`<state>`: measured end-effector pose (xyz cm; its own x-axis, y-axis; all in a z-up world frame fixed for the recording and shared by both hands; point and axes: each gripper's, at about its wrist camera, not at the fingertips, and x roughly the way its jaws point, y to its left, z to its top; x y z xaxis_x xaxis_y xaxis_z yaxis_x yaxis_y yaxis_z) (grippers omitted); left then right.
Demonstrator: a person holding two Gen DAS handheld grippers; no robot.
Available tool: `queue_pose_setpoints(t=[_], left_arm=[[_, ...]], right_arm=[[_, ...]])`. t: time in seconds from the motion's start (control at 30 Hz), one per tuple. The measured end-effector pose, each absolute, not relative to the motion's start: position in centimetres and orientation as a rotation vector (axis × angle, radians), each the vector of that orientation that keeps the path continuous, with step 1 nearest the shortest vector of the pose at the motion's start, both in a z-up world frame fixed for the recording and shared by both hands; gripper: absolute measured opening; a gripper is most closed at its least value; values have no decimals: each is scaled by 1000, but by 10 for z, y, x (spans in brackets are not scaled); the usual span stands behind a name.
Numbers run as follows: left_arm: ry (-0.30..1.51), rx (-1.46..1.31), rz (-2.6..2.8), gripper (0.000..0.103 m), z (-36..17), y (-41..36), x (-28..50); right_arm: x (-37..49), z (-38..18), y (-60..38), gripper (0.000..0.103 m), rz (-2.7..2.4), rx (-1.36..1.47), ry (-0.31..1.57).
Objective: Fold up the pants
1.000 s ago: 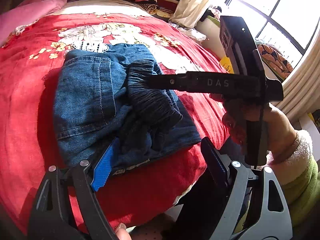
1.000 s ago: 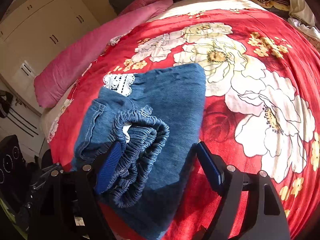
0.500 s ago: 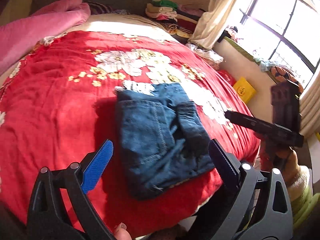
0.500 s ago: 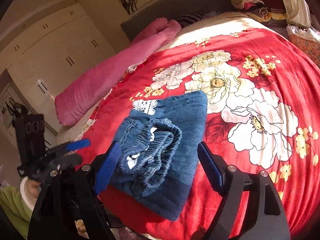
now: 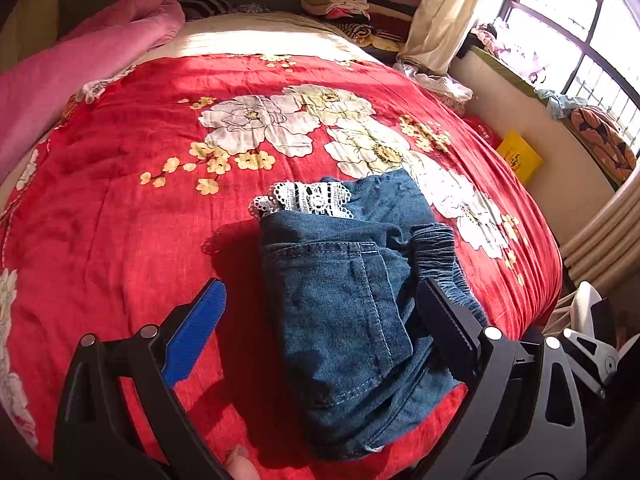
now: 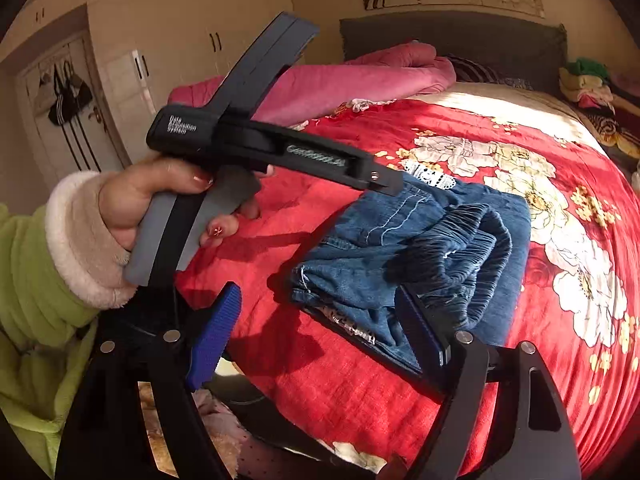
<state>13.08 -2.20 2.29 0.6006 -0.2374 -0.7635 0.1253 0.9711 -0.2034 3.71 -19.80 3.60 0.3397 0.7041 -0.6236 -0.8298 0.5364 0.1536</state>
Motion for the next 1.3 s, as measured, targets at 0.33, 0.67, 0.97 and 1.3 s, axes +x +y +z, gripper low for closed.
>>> queue_pose_setpoints(t=[0.33, 0.67, 0.97, 1.3], left_arm=[[956, -105, -215, 89, -2, -30, 159], [974, -98, -216, 89, -8, -33, 171], [980, -111, -220, 89, -15, -36, 177], [961, -134, -213, 89, -13, -32, 173]], right_arm=[[38, 14, -137, 69, 981, -537, 629], [57, -7, -140, 20, 1008, -520, 674], [66, -23, -179, 16, 1021, -369, 768], [67, -32, -181, 18, 989, -304, 767]])
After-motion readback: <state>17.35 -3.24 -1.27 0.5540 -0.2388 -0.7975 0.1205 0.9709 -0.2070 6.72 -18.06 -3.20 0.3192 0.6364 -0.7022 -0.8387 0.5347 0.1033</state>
